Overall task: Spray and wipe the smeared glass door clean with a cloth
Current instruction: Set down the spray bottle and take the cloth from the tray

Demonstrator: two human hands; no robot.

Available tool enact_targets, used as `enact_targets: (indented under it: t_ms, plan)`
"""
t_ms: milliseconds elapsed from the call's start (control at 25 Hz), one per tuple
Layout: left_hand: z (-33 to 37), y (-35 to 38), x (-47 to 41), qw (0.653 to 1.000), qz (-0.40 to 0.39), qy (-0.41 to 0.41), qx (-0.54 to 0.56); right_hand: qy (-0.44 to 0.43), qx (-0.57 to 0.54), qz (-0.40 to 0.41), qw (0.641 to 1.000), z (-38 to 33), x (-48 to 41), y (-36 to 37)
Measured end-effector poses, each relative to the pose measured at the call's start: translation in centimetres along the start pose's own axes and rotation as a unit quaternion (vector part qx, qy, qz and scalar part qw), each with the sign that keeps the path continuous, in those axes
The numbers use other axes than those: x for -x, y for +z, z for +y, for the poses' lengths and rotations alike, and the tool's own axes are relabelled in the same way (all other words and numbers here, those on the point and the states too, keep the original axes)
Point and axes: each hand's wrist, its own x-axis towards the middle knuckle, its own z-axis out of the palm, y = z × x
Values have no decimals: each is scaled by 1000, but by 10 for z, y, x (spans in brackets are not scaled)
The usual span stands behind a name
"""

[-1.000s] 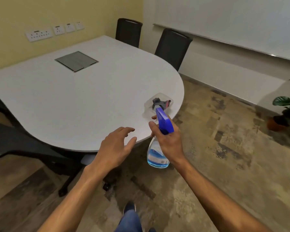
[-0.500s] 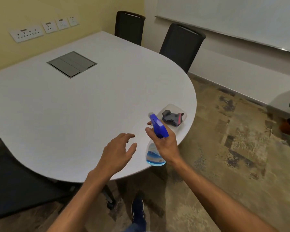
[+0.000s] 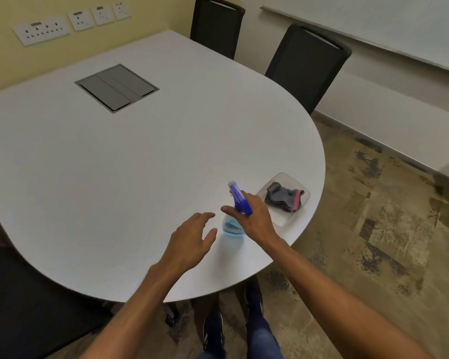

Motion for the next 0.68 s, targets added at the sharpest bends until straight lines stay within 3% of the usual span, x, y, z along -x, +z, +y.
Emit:
enact_targets:
  t_ms: [160, 680]
  plan:
    - [-6, 7, -18, 999, -10, -31, -14, 38, -33, -43, 998, 15, -26, 14]
    - [7, 16, -46, 993, 16, -114, -26, 28, 3, -158, 987, 40, -70, 21]
